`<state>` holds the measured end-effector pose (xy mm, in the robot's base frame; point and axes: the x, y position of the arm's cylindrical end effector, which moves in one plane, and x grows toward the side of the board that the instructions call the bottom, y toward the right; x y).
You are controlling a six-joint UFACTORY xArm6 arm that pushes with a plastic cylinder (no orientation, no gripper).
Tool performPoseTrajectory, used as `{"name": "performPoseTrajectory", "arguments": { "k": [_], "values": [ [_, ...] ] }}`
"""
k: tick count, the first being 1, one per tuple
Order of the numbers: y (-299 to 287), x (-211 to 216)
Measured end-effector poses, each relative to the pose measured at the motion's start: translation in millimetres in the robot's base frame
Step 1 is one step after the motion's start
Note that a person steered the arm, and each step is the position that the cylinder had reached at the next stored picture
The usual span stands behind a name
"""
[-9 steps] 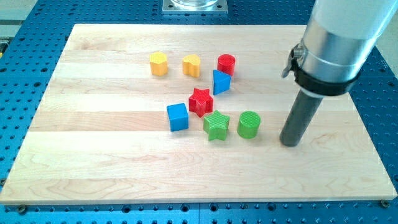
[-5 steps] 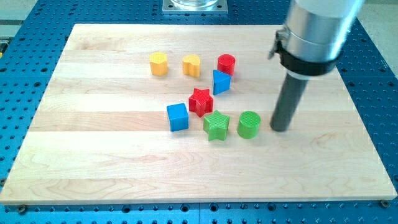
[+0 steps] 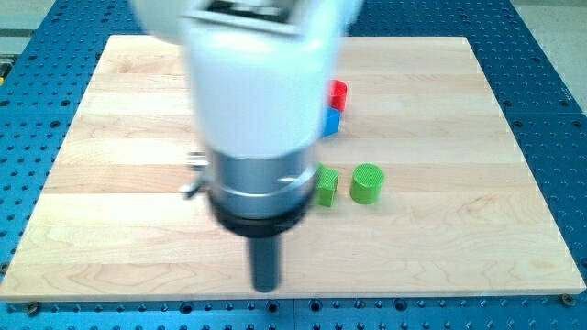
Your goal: Point your arm to the top left of the blue cube
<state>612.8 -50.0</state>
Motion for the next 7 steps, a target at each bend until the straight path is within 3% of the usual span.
{"name": "performPoseTrajectory", "arguments": {
  "k": [2, 4, 7],
  "values": [
    [-79.6, -32.2],
    [-79.6, -138.0],
    [-32.8, -160.1]
  ]
}}
